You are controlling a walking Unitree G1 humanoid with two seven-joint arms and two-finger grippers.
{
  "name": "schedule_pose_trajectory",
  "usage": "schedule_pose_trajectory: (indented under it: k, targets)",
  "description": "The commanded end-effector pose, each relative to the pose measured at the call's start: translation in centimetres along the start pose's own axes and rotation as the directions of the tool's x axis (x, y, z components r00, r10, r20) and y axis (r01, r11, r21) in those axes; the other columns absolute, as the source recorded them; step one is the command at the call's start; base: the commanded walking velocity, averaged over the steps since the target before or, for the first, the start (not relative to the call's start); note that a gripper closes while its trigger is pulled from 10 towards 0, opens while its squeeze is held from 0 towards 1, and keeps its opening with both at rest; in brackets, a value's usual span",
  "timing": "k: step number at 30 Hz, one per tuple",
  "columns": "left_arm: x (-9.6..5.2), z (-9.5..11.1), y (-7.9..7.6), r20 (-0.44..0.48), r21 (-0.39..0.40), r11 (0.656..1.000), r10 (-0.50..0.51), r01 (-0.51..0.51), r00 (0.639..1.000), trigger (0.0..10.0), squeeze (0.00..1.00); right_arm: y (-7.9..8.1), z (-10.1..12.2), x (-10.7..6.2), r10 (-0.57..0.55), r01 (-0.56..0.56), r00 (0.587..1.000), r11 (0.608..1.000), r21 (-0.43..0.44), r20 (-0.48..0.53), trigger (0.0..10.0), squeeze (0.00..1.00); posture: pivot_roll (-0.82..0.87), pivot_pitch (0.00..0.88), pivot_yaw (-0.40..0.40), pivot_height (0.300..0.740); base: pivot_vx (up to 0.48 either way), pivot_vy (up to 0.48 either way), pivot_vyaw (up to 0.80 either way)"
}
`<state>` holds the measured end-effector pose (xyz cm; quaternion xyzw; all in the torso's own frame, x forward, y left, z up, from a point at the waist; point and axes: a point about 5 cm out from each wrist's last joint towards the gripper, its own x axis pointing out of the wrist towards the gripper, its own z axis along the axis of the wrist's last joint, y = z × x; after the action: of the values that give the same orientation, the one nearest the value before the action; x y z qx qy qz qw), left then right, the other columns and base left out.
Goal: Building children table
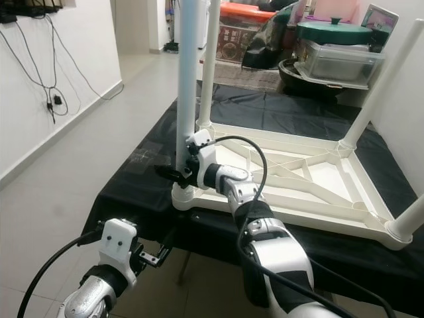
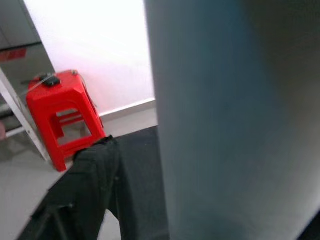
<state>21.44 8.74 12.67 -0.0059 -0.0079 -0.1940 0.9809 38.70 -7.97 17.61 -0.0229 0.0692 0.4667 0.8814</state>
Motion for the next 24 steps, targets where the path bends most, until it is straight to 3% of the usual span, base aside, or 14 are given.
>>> schedule_pose_trajectory:
  k: [1,8,9,10,11,13,14,15,17,18,19,20,22,24]
  targets:
    - [-0.2,0.1,-0.2,-0.001,0.007,1.000,0.002,-0.002,1.000,10.0,0.00,1.1,-1.2,1.1,0.025,-0.026,0.996,1.000,-0.013,-0.082,0.0,0.00,0.10,0.000,-0.092,0.740,0.000,0.000,0.00]
    - [-0.3,0.1,-0.2,-0.004,0.004,1.000,0.003,-0.003,1.000,10.0,0.00,0.7,-1.5,1.0,-0.076,0.075,0.994,0.997,-0.019,-0.073,0.0,0.00,0.10,0.000,-0.092,0.740,0.000,0.000,0.00]
    - [-0.3,0.0,-0.3,-0.006,0.002,1.000,0.003,-0.003,1.000,10.0,0.00,-0.1,-1.5,0.7,-0.195,0.195,0.980,0.981,0.007,-0.046,0.0,0.00,0.09,0.000,-0.090,0.740,0.000,0.000,0.00]
    - [-0.3,0.0,-0.3,-0.006,0.002,1.000,0.003,-0.003,1.000,10.0,0.00,-0.1,-1.5,0.7,-0.195,0.195,0.980,0.981,0.007,-0.046,0.0,0.00,0.09,0.000,-0.090,0.740,0.000,0.000,0.00]
    - [-0.2,0.0,-0.2,-0.007,0.001,1.000,0.003,-0.003,1.000,10.0,0.00,-1.6,-1.6,-0.2,-0.432,0.433,0.901,0.900,0.058,-0.022,0.0,0.00,0.08,0.000,-0.085,0.740,0.000,0.000,0.00]
    - [-0.2,0.0,-0.2,-0.007,0.001,1.000,0.003,-0.003,1.000,10.0,0.00,-1.6,-1.6,-0.2,-0.432,0.433,0.901,0.900,0.058,-0.022,0.0,0.00,0.08,0.000,-0.085,0.740,0.000,0.000,0.00]
    - [0.0,-0.1,-0.1,-0.007,0.003,1.000,0.001,-0.001,1.000,10.0,0.00,-3.7,-2.3,-2.3,-0.755,0.754,0.654,0.644,0.129,-0.045,0.0,0.00,0.08,0.000,-0.083,0.740,0.000,0.000,0.00]
    - [0.1,-0.1,0.0,-0.007,0.004,1.000,0.000,0.000,1.000,10.0,0.00,-4.2,-2.7,-3.2,-0.838,0.836,0.541,0.529,0.147,-0.063,0.0,0.00,0.08,0.000,-0.081,0.740,0.000,0.000,0.00]
    - [0.1,-0.1,0.0,-0.007,0.004,1.000,0.000,0.000,1.000,10.0,0.00,-4.2,-2.7,-3.2,-0.838,0.836,0.541,0.529,0.147,-0.063,0.0,0.00,0.08,0.000,-0.081,0.740,0.000,0.000,0.00]
    - [0.1,-0.2,0.0,-0.007,0.006,1.000,-0.002,0.002,1.000,10.0,0.00,-4.4,-3.2,-4.0,-0.898,0.893,0.433,0.414,0.175,-0.083,0.0,0.00,0.07,0.000,-0.077,0.740,0.000,0.000,0.00]
    - [0.1,-0.2,0.0,-0.007,0.006,1.000,-0.002,0.002,1.000,10.0,0.00,-4.4,-3.2,-4.0,-0.898,0.893,0.433,0.414,0.175,-0.083,0.0,0.00,0.07,0.000,-0.077,0.740,0.000,0.000,0.00]
    - [0.2,-0.2,0.1,-0.006,0.010,1.000,-0.005,0.005,1.000,10.0,0.00,-4.0,-4.1,-4.5,-0.945,0.938,0.304,0.274,0.213,-0.121,0.0,0.00,0.07,0.000,-0.076,0.740,0.000,0.000,0.00]
    - [0.3,-0.2,0.1,-0.006,0.011,1.000,-0.006,0.006,1.000,10.0,0.00,-3.9,-4.4,-4.6,-0.952,0.944,0.277,0.244,0.220,-0.131,0.0,0.00,0.07,0.000,-0.076,0.740,0.000,0.000,0.00]
    - [0.3,-0.2,0.1,-0.005,0.014,1.000,-0.007,0.007,1.000,10.0,0.00,-2.5,-4.8,-3.4,-0.951,0.939,0.277,0.238,0.251,-0.138,0.0,0.00,0.07,0.000,-0.073,0.740,0.000,0.000,0.00]
